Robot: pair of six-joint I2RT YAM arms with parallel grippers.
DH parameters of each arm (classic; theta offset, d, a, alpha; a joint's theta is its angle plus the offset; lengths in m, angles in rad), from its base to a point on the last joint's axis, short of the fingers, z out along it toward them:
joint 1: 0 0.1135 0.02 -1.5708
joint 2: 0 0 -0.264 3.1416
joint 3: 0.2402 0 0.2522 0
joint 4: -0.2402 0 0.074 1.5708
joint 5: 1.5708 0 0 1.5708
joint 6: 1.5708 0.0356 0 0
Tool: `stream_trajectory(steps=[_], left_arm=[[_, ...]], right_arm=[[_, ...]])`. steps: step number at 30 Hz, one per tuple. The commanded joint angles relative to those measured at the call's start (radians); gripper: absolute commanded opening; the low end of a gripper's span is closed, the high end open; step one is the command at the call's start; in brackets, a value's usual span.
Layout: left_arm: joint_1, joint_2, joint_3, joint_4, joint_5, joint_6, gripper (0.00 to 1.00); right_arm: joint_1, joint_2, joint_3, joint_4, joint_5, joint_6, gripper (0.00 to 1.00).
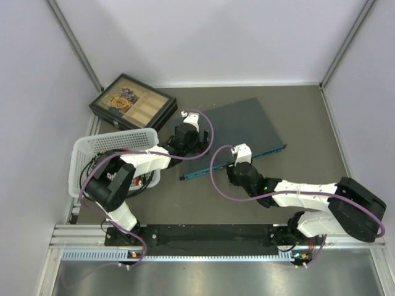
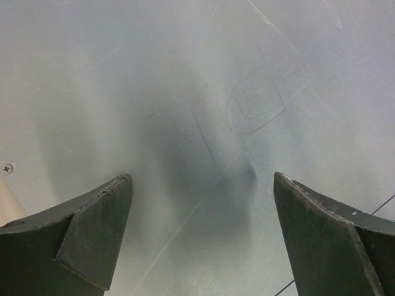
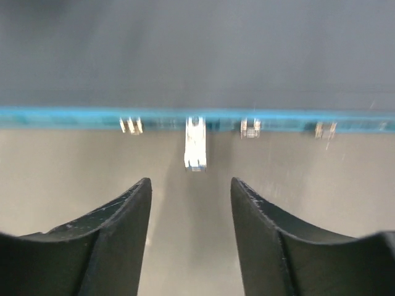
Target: Insert the plug into the switch port
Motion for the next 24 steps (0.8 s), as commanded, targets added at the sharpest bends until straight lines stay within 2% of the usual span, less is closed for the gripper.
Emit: stream_trajectory(steps=[1,6,7,10,15,24], left_arm=[[-0.006,-0.016,-0.006,-0.037,0.017,-0.023,0.99],[-0.005,-0.007,-0.003,-0.040,0.015,-0.023,0.99],[-0.006,-0.004,-0.003,-0.040,0.017,-0.021,0.99],[-0.006,0.003,0.001,-0.046,0.015,-0.020,0.99],[-0.005,0.001,0.001,-0.059,0.012,-0.018,0.99],[-0.006,0.013,-0.012,-0.069,0.014,-0.030,0.99]], right_arm=[[-0.018,-0.023,0.032,-0.196,-0.105,0.073,0.50],[-0.047,0.022,0.019,-0.161,-0.142,0.079,0.23],[-0.052,0.030,0.022,-0.143,-0.142,0.069,0.13],[-0.076,0.077,0.032,-0.071,-0.158,0.049,0.00],[-0.113,0.177,0.065,0.020,-0.183,0.018,0.00],[-0.164,0.234,0.126,0.109,-0.217,-0.025,0.00]])
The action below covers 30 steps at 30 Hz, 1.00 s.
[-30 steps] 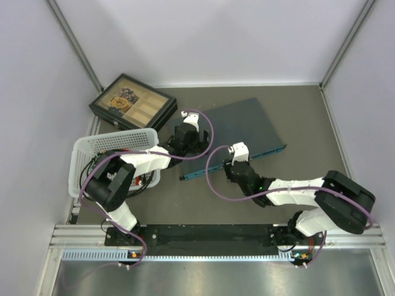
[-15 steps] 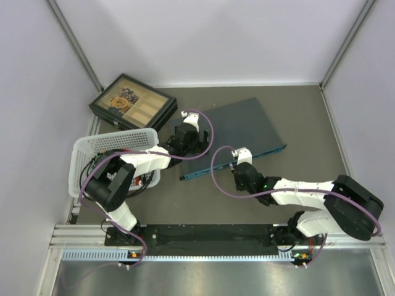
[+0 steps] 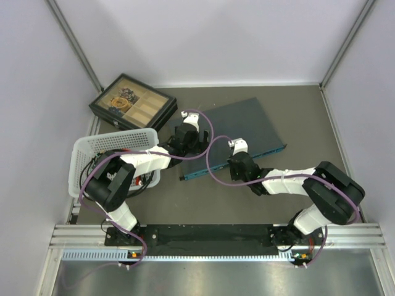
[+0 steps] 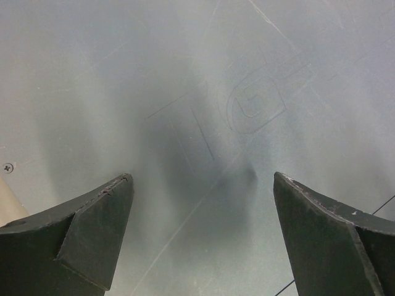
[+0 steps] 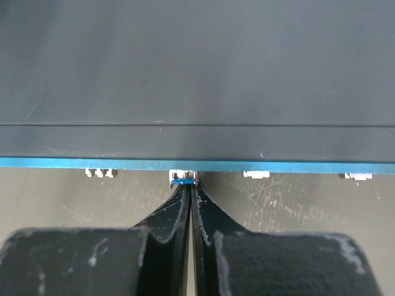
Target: Insert the plug into the switch port
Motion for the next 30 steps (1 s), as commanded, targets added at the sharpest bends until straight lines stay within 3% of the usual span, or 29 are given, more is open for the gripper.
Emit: stream_trajectory(steps=[1,9,14,20,26,30], left_arm=[[-0.004,0.016,-0.013,-0.064,0.027,-0.032,0.99],[-0.006,0.019,-0.049,-0.052,0.070,-0.061,0.99],[-0.006,0.007,-0.058,-0.052,0.078,-0.067,0.99],[-0.006,-0.046,-0.046,-0.069,0.069,-0.075,0.99],[-0.006,-0.131,0.016,-0.164,0.010,-0.086,0.99],[-0.004,-0.213,0.050,-0.239,-0.074,-0.104,0.99]], right_arm=[[-0.026,0.023,0.048,0.087,-0.034,-0.027,0.00],[-0.046,0.034,0.047,0.207,-0.038,-0.027,0.00],[-0.046,0.031,0.050,0.173,-0.042,-0.016,0.00],[-0.046,-0.085,-0.021,0.083,-0.065,0.001,0.01],[-0.046,-0.229,-0.071,-0.055,-0.097,0.010,0.08],[-0.044,-0.323,-0.088,-0.137,-0.120,-0.017,0.21]])
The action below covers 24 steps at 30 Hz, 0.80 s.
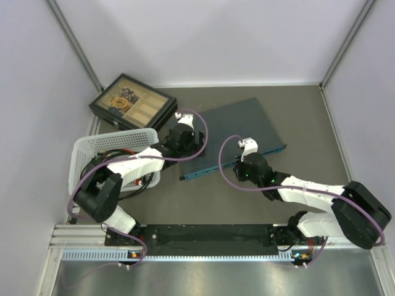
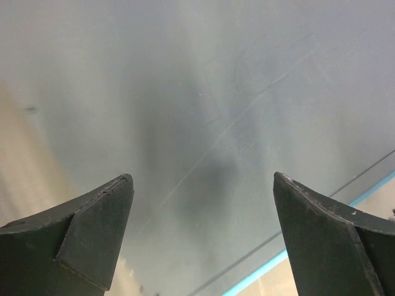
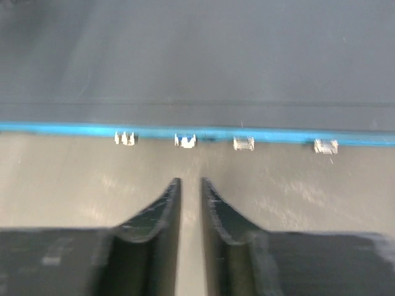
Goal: Insert the plug into the switch port
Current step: Insert the plug into the switch port, then pick up the connector from the bin.
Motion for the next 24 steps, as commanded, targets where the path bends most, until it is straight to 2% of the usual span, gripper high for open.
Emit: stream_trajectory(steps=[1,5,6,8,9,12,15,18,24], left_arm=[[-0.003,-0.124,0.080,-0.101,-0.118,-0.036,0.99],[0.000,-0.209,0.083,-0.164,-0.226,-0.050,0.99],[-0.001,-0.245,0.086,-0.199,-0.250,-0.047,0.99],[0.002,-0.281,0.097,-0.245,-0.315,-0.044,0.99],[0.003,-0.311,0.112,-0.308,-0.339,-0.042,0.99],[0.016,-0.365,0.141,-0.427,-0.439,-0.054,0.99],[0.046,-0.393,0.159,-0.518,-0.501,-0.085,0.99],[0.110,-0.414,0.160,-0.641,-0.501,-0.154,0.99],[0.294,-0.447,0.111,-0.765,-0.463,-0.281,0.99]], right_arm=[[-0.006,-0.116,-0.018,-0.089,-0.036,-0.020,0.24],[-0.007,-0.200,-0.023,-0.112,-0.048,-0.066,0.43],[-0.008,-0.226,-0.022,-0.116,-0.045,-0.091,0.51],[-0.006,-0.245,-0.020,-0.115,-0.039,-0.112,0.57],[-0.007,-0.258,-0.019,-0.110,-0.036,-0.129,0.64],[-0.008,-0.268,-0.018,-0.097,-0.051,-0.157,0.76],[-0.007,-0.262,-0.011,-0.087,-0.062,-0.182,0.84],[-0.007,-0.249,-0.008,-0.070,-0.071,-0.191,0.89],[-0.007,-0.283,-0.046,0.011,-0.122,-0.172,0.92]])
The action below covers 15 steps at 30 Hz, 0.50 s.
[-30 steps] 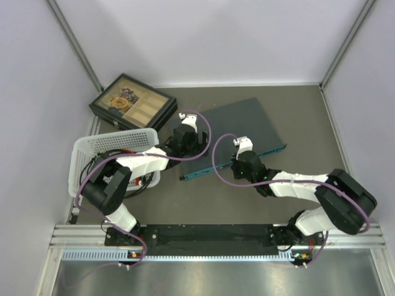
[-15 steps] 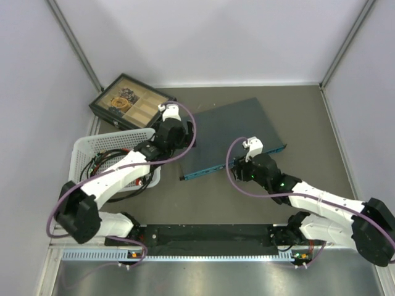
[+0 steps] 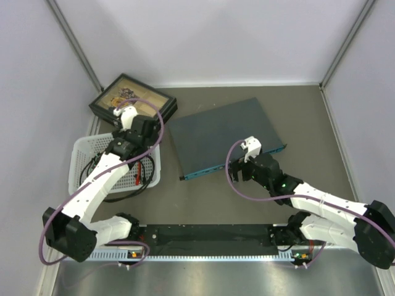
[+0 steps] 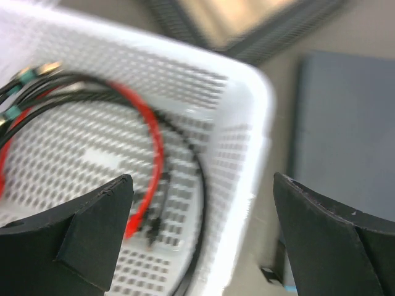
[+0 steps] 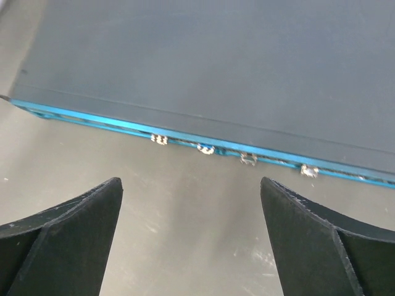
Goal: Insert the plug into the switch port
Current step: Pick up the connector from the bin.
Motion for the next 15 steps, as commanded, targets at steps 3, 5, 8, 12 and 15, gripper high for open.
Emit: stream_trajectory(steps=[3,5,8,12,15], left_arm=[[0.202,-0.044,-0.072,-0.102,0.059,-0.121,0.99],[0.287,-0.015,-0.084,-0.095,0.123,-0.122,0.99],[0.367,0.031,-0.087,-0.099,0.160,-0.150,0.99],[0.400,0.065,-0.098,-0.122,0.032,-0.246,0.99],[0.426,0.081,-0.123,-0.107,-0.010,-0.325,0.99]], right_arm=[[-0.006,-0.064,-0.015,0.063,-0.022,-0.015,0.93],[-0.006,-0.075,-0.016,0.055,0.010,-0.020,0.93],[-0.006,-0.074,-0.015,0.047,0.008,-0.017,0.94],[-0.006,-0.039,0.011,0.026,-0.026,0.005,0.94],[-0.008,-0.008,0.036,-0.017,-0.057,0.011,0.94]])
